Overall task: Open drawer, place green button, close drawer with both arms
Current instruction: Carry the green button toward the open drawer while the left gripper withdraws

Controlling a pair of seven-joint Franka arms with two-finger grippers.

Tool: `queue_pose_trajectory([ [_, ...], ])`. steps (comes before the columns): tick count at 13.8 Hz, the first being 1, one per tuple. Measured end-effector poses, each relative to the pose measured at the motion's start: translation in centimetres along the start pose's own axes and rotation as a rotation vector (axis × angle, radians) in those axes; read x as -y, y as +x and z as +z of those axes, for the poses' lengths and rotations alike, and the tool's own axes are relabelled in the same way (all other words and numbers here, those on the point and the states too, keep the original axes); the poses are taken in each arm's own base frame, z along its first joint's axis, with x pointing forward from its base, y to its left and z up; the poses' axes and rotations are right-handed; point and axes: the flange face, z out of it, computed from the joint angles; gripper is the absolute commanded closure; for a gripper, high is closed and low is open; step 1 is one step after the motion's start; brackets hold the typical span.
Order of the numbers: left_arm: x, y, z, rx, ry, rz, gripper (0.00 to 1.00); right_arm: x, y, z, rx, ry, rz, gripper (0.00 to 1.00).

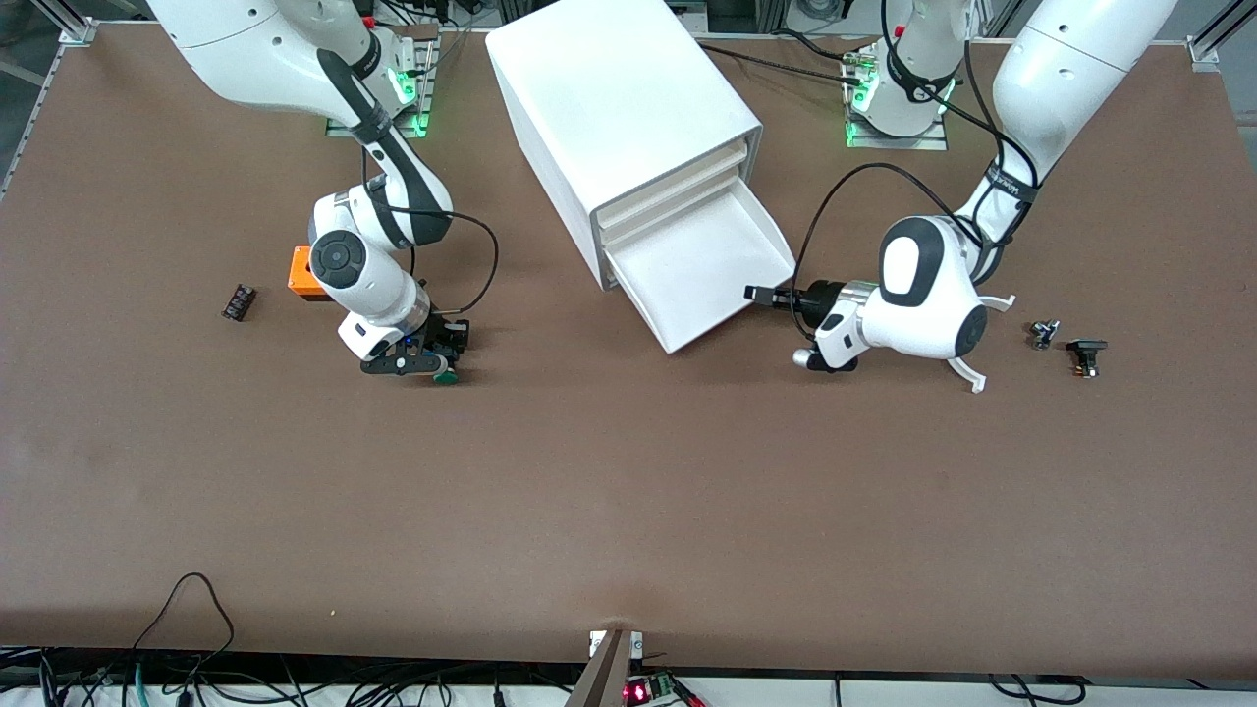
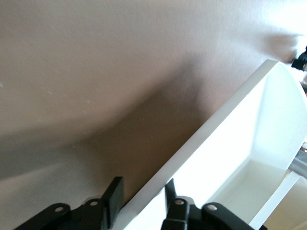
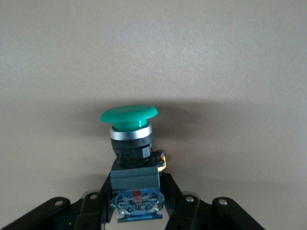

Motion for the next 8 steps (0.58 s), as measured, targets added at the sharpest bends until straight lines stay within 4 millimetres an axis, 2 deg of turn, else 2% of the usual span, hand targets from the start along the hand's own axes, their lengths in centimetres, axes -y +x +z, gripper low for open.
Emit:
queue_pose_trajectory([
  [2,0.0,0.6,-1.2,-0.032,-0.004,-0.008,0.00,0.6,1.1,-1.1,-0.013,0.006,-0.004,0.86],
  [3,-0.2,0.8,-1.8,-0.048,-0.004,-0.005,0.00,1.0,2.0,-2.3,-0.004,0.003,-0.007,0.86],
  [5,-0.8,1.1,-4.1,-0.116,-0.001,0.000,0.00,2.0,4.6,-6.5,0.030,-0.008,-0.018,0.86],
  [6,-0.6,1.3,-6.8,-0.171,-0.007,-0.013,0.00,2.6,6.0,-9.1,0.038,-0.011,-0.029,0.86],
  [8,1.8,1.0,-13.6,-0.283,-0.031,-0.052,0.00,3.7,8.3,-14.0,0.027,-0.005,-0.061,0.86],
])
